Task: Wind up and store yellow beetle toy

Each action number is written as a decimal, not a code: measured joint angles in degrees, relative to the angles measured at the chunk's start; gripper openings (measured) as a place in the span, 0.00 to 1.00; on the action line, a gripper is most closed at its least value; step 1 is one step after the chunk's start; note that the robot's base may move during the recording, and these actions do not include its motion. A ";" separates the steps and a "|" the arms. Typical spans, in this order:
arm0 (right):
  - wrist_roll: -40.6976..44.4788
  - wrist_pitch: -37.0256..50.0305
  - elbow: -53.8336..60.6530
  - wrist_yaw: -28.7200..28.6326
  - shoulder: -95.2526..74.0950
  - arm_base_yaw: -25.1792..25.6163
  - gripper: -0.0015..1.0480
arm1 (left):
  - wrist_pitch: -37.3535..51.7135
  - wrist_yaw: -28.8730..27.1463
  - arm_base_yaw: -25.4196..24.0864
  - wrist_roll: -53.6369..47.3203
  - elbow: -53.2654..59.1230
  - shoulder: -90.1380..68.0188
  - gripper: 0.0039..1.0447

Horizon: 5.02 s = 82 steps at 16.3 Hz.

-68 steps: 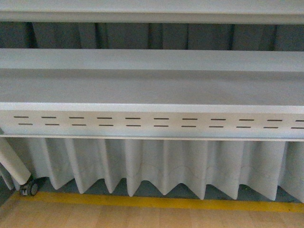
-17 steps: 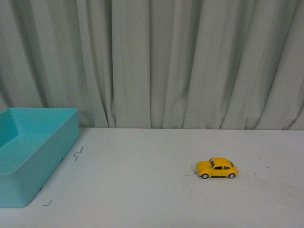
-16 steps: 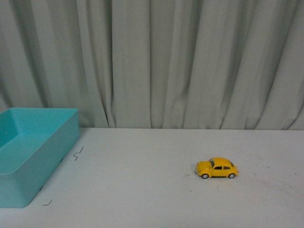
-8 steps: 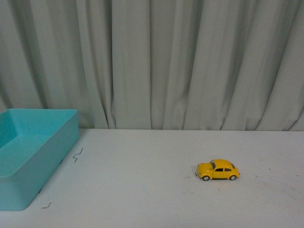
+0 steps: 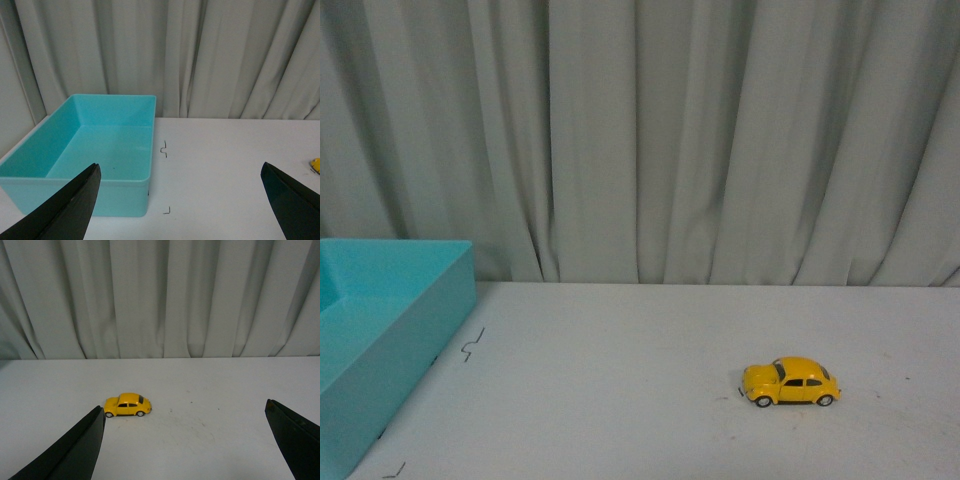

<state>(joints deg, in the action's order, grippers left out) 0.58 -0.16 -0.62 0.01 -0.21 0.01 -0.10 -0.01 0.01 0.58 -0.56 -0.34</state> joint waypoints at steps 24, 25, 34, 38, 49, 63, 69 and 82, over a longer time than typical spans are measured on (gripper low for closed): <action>-2.29 48.35 -11.61 -27.82 -50.38 20.83 0.94 | -0.04 -0.17 0.00 0.00 0.00 0.00 0.94; -0.46 52.52 -17.97 -32.74 -62.66 21.51 0.94 | -0.07 0.00 0.00 0.00 -0.02 0.00 0.94; 50.07 -7.30 -65.02 -52.59 -100.74 16.76 0.94 | -0.09 0.00 0.00 0.00 0.00 0.00 0.94; 80.46 -28.83 -78.60 -42.58 -112.91 9.49 0.94 | -0.09 0.00 0.00 0.00 0.00 0.00 0.94; 97.15 -44.61 -93.66 -25.16 -131.38 -0.92 0.94 | -0.07 -0.02 0.00 0.00 0.00 0.00 0.94; 98.53 -48.94 -99.43 -16.66 -137.02 -6.38 0.57 | -0.09 0.00 0.00 0.00 -0.02 0.00 0.94; 92.96 -49.53 -99.49 -16.09 -136.91 -6.21 0.39 | -0.09 0.00 0.00 0.00 -0.02 0.00 0.94; 97.90 -47.10 -98.97 -14.14 -136.93 -4.81 0.38 | -0.07 0.00 0.00 0.00 -0.02 0.00 0.94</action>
<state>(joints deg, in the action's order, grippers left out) 98.48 -47.27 -99.59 -14.13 -137.14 -4.80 -0.16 -0.01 0.01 0.58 -0.58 -0.34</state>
